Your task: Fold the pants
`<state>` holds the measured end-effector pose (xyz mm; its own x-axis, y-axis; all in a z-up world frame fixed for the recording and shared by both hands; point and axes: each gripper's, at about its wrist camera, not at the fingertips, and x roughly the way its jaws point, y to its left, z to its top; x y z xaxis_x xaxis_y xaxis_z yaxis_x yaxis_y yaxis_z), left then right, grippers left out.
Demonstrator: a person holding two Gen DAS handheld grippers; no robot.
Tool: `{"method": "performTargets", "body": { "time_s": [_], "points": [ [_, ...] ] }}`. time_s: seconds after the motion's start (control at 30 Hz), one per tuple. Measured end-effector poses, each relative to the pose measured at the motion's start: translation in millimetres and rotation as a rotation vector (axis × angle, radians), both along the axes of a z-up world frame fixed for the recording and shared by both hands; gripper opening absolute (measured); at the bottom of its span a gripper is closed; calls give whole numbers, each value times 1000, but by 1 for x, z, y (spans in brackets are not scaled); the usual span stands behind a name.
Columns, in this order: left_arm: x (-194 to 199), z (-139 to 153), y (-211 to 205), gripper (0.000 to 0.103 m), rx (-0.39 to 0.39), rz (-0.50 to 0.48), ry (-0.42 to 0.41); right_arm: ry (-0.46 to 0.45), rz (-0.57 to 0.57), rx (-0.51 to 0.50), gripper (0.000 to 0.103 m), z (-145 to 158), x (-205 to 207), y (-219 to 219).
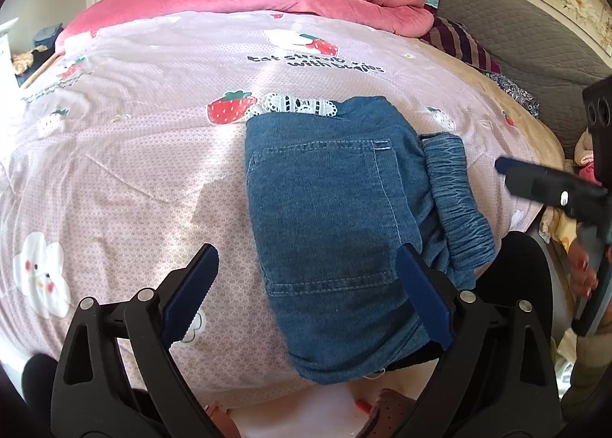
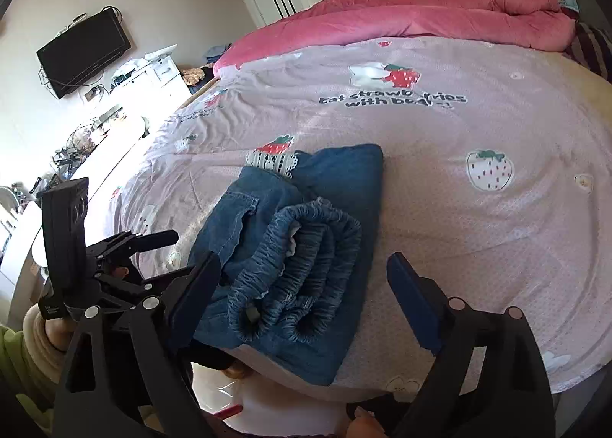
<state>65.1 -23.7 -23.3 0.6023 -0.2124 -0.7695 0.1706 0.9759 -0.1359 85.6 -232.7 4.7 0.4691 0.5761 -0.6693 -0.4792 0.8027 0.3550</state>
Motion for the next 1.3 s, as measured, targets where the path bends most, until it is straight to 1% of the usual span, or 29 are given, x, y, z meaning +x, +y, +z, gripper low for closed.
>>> {"method": "performTargets", "body": {
  "time_s": [0.3,0.4,0.63,0.73,0.9,1.03,1.07,1.1,1.13,1.2,1.3],
  "points": [
    [14,-12,0,88,16,12,22,57,4,-6,92,-24,13,12],
    [18,-16,-1,90,13,16,27,85,13,3,92,-32,17,16],
    [24,-24,3,93,-13,21,44,119,12,35,92,-43,23,17],
    [26,-27,5,93,-28,24,53,142,8,64,92,-50,25,16],
    [28,-29,6,93,-51,29,58,152,8,94,93,-54,29,18],
    [30,-30,6,93,-60,31,60,162,5,93,92,-57,30,22],
    [30,-30,5,93,-60,33,59,161,3,84,89,-56,30,22],
    [31,-30,5,93,-58,33,58,162,8,82,81,-55,30,24],
    [31,-30,4,93,-57,33,57,162,12,81,77,-55,30,24],
    [32,-30,4,93,-63,33,58,147,16,70,66,-54,28,26],
    [33,-30,3,93,-60,36,66,136,13,67,58,-52,24,25]
  ]
}}
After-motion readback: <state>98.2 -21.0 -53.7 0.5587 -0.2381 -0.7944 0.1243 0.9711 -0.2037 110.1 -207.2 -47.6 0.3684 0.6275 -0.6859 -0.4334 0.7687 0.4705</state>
